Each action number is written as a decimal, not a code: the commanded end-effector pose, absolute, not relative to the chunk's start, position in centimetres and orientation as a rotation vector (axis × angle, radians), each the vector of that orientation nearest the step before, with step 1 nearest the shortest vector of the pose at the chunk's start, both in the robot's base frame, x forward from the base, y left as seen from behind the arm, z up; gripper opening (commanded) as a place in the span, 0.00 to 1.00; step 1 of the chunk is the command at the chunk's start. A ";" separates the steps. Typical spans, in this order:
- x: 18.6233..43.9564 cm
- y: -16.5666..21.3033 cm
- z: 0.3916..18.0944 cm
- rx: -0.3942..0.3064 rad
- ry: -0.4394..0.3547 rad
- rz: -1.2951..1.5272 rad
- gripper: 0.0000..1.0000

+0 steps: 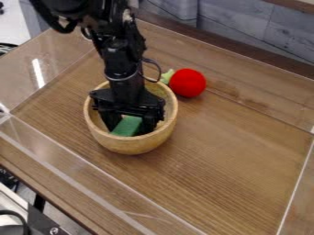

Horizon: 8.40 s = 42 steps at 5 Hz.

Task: Remove the green stick from the brown bowl and put it on the table

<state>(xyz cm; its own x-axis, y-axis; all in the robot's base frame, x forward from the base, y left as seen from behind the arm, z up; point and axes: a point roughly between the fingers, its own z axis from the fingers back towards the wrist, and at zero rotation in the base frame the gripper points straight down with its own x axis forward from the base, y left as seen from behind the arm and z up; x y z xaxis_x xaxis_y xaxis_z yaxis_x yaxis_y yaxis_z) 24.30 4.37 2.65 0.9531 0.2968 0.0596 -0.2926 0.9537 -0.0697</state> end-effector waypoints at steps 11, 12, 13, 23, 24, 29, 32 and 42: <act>24.9 3.5 5.2 -0.126 -0.139 0.087 1.00; 25.1 3.7 5.1 -0.128 -0.141 0.069 0.00; 25.2 3.8 5.1 -0.131 -0.144 0.051 0.00; 26.2 4.6 1.9 -0.125 -0.222 0.256 0.00; 26.2 5.2 2.5 -0.121 -0.225 0.283 0.00; 26.7 4.9 4.2 -0.124 -0.246 0.283 0.00; 26.2 5.1 6.3 -0.139 -0.271 0.256 0.00; 27.6 -0.5 5.6 -0.050 -0.345 0.258 0.00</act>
<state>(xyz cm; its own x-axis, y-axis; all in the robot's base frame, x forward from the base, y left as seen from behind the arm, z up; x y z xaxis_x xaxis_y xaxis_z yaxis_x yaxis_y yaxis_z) 27.62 -0.45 6.01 0.9022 0.2650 0.3402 -0.2461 0.9642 -0.0985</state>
